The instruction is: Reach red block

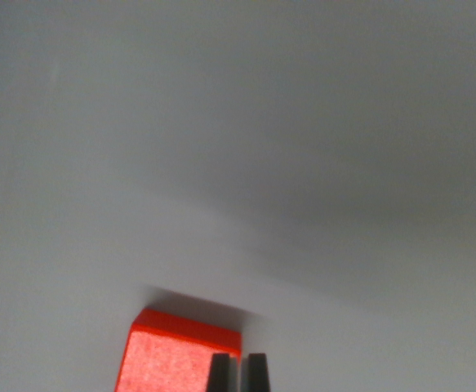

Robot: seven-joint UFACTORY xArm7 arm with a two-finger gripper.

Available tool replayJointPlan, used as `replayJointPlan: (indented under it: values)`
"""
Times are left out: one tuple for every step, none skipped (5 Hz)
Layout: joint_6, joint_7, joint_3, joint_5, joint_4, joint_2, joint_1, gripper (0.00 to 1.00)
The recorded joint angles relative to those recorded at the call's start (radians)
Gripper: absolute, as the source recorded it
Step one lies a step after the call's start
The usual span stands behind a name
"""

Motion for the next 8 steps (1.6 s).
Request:
replayJointPlan:
  values:
    - [-0.035, 0.005, 0.006, 0.0002, -0.027, 0.010, 0.0065, 0.00]
    - [-0.035, 0.005, 0.006, 0.0002, -0.027, 0.010, 0.0065, 0.00]
    - [-0.067, 0.010, 0.012, 0.0005, -0.052, 0.018, 0.0123, 0.00]
    - [-0.067, 0.010, 0.012, 0.0005, -0.052, 0.018, 0.0123, 0.00]
    - [-0.095, 0.015, 0.017, 0.0006, -0.073, 0.026, 0.0174, 0.00]
    - [-0.095, 0.015, 0.017, 0.0006, -0.073, 0.026, 0.0174, 0.00]
    - [-0.118, 0.018, 0.022, 0.0008, -0.091, 0.032, 0.0217, 0.00]
    - [-0.118, 0.018, 0.022, 0.0008, -0.091, 0.032, 0.0217, 0.00]
